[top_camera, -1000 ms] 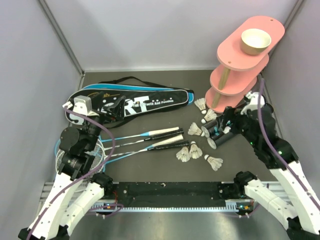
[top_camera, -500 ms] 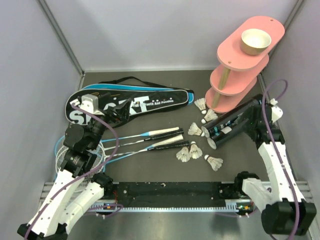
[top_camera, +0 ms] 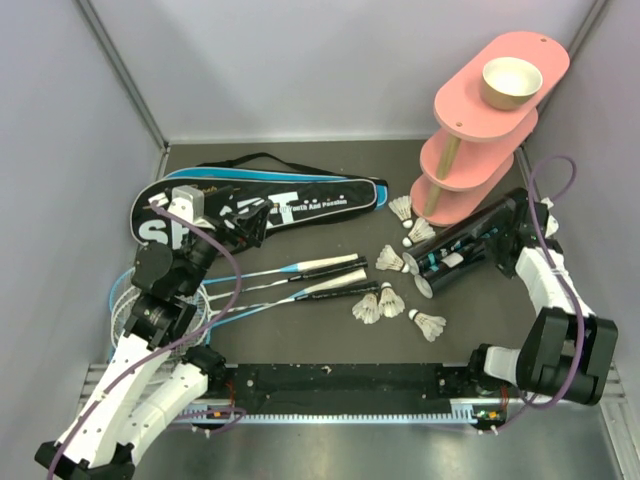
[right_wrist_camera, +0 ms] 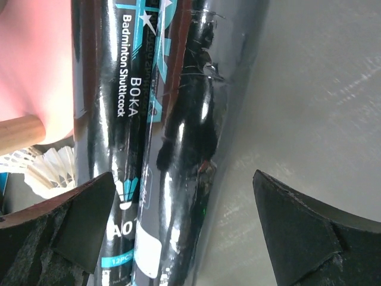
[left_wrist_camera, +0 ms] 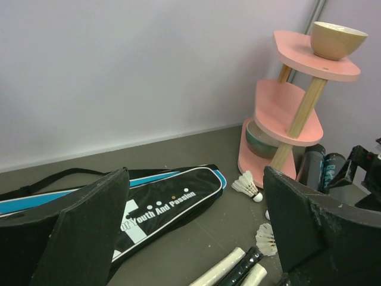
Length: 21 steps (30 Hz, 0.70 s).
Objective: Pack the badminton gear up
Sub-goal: Pick up the shuttle tube at the center of the board.
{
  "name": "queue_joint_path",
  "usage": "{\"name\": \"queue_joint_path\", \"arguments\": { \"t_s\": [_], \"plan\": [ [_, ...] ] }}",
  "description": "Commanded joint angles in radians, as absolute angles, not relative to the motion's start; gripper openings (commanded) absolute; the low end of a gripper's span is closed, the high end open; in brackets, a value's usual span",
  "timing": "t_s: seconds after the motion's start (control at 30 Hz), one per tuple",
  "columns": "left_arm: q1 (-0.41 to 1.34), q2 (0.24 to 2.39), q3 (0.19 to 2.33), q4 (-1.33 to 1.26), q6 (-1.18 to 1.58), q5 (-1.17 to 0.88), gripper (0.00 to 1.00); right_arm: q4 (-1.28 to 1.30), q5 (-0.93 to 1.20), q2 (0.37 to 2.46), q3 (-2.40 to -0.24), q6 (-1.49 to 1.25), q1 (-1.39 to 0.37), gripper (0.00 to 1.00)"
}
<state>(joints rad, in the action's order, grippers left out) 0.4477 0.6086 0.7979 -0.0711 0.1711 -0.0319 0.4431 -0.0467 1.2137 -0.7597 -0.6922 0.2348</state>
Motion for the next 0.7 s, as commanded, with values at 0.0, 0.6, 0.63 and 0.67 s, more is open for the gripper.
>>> {"name": "queue_joint_path", "arguments": {
  "t_s": [0.0,0.6,0.63,0.67],
  "plan": [
    [0.453,0.629,0.802,-0.121,0.195,-0.075,0.97,0.318,-0.011,1.291,-0.755,-0.712,0.248,0.97],
    [0.454,0.658,0.805,-0.123,0.23,-0.112,0.96,0.264,-0.169,1.18,-0.67,-0.738,0.258,0.48],
    [0.454,0.658,0.805,-0.126,0.238,-0.12,0.97,0.294,-0.19,1.125,-0.676,-0.723,0.258,0.41],
    [0.454,0.672,0.807,-0.126,0.245,-0.138,0.97,0.332,-0.193,1.058,-0.684,-0.703,0.258,0.37]
  ]
}}
